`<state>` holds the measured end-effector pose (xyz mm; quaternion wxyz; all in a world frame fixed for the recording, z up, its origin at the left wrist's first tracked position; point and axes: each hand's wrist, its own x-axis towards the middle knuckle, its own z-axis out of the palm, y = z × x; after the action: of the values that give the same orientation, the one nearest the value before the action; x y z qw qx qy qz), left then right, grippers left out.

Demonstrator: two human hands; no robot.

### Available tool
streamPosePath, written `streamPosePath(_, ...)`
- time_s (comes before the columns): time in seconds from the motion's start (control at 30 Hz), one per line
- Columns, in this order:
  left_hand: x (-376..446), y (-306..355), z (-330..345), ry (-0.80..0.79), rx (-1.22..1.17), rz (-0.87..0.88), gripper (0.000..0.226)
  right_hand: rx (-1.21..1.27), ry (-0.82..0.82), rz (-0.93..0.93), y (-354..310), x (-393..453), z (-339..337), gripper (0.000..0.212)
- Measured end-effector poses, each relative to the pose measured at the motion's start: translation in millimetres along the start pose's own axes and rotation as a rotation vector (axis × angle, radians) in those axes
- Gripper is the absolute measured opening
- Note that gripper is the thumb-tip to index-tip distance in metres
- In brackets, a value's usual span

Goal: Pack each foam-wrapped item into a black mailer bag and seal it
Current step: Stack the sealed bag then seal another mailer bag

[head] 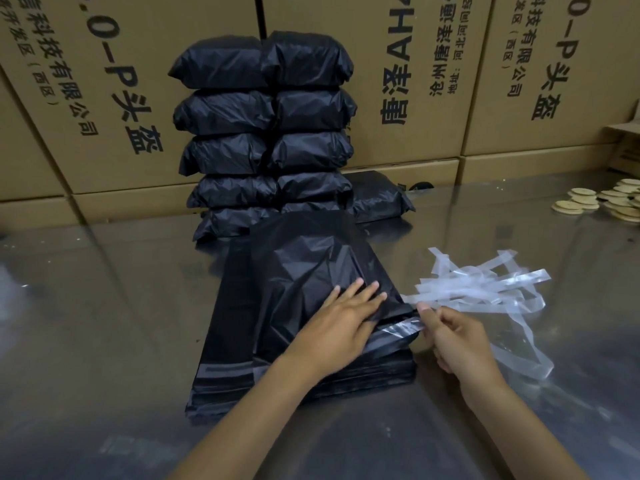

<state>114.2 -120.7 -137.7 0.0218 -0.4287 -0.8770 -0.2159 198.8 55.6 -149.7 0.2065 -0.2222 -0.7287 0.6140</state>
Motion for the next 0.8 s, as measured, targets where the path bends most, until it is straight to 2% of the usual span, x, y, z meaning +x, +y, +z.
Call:
streamPosePath(0.1, -15.6, 1.1, 7.7, -0.004, 0.058, -0.014, 0.051, 0.032, -0.055, 0.094, -5.8, 1.4, -3.7, 0.044)
streamPosePath(0.23, -18.6, 10.7, 15.2, -0.126, 0.112, -0.019, 0.05, 0.002, -0.056, 0.14, -8.2, 0.3, -6.1, 0.057)
streamPosePath(0.4, -15.2, 10.4, 3.4, -0.168, -0.065, -0.091, 0.045, 0.044, 0.032, 0.064, -6.7, -1.1, -12.0, 0.052)
streamPosePath(0.5, -20.9, 5.0, -16.5, -0.1, -0.221, -0.123, 0.037, 0.058, 0.109, -0.053, -12.9, -2.6, -22.5, 0.04)
streamPosePath(0.6, -31.1, -4.6, -41.7, 0.002, -0.253, -0.176, 0.031, -0.003, 0.084, -0.131, -26.1, -4.4, -29.3, 0.023)
streamPosePath(0.73, -27.9, 1.6, -60.6, 0.025, -0.265, -0.221, 0.032, -0.15, -0.043, -0.056, -36.0, -2.5, -22.3, 0.018)
streamPosePath(0.8, -20.2, 14.2, -59.8, 0.005, -0.257, -0.201, 0.032, -0.122, -0.044, -0.047, -37.2, -5.5, -19.6, 0.018)
